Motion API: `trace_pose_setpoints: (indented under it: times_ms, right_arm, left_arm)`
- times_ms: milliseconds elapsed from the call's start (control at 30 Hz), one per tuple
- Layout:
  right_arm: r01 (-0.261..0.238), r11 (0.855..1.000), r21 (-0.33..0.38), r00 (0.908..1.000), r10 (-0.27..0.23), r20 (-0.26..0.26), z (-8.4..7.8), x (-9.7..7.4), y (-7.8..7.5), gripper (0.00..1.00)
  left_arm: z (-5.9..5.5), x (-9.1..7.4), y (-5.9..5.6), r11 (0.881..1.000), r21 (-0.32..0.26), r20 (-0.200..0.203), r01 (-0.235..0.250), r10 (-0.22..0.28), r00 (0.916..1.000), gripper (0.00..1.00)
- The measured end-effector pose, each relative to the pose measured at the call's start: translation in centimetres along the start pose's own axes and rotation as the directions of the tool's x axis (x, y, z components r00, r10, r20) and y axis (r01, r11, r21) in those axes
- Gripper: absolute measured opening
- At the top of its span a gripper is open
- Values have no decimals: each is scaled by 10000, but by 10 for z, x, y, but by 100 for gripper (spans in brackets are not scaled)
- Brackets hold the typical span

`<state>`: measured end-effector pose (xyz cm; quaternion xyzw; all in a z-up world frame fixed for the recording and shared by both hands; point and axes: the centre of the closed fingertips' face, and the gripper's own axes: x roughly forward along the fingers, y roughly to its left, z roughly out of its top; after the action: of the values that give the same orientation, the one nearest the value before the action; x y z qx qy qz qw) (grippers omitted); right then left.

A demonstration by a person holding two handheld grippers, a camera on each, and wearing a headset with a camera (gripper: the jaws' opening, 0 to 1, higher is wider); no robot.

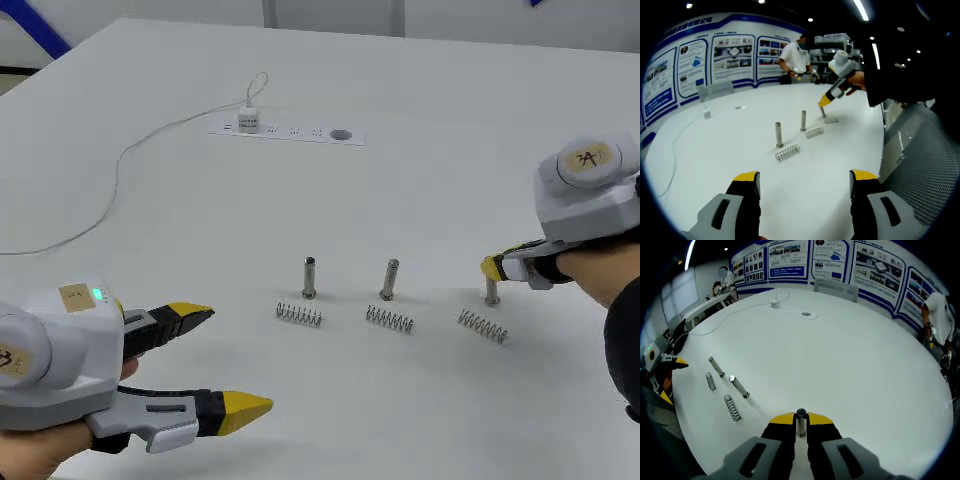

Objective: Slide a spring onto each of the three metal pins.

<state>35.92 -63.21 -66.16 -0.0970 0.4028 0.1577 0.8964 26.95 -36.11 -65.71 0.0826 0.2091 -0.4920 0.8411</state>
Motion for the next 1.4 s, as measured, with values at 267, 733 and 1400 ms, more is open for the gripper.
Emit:
trace_pose_setpoints:
  times_ms: [267,733,1400]
  right_arm:
    - [37,9996,297,9998,-42,174,-8,-8,1,9]
    - [-23,9996,298,9997,15,242,-12,-11,3,9]
    - [-198,9995,242,9990,188,408,-20,-24,0,14]
  left_arm:
    - [2,1,-2,10000,75,-12,34,-34,10000,74]
    - [3,0,-5,9999,143,-65,75,-74,10000,74]
    - [1,1,-6,9999,65,-55,78,-78,10000,74]
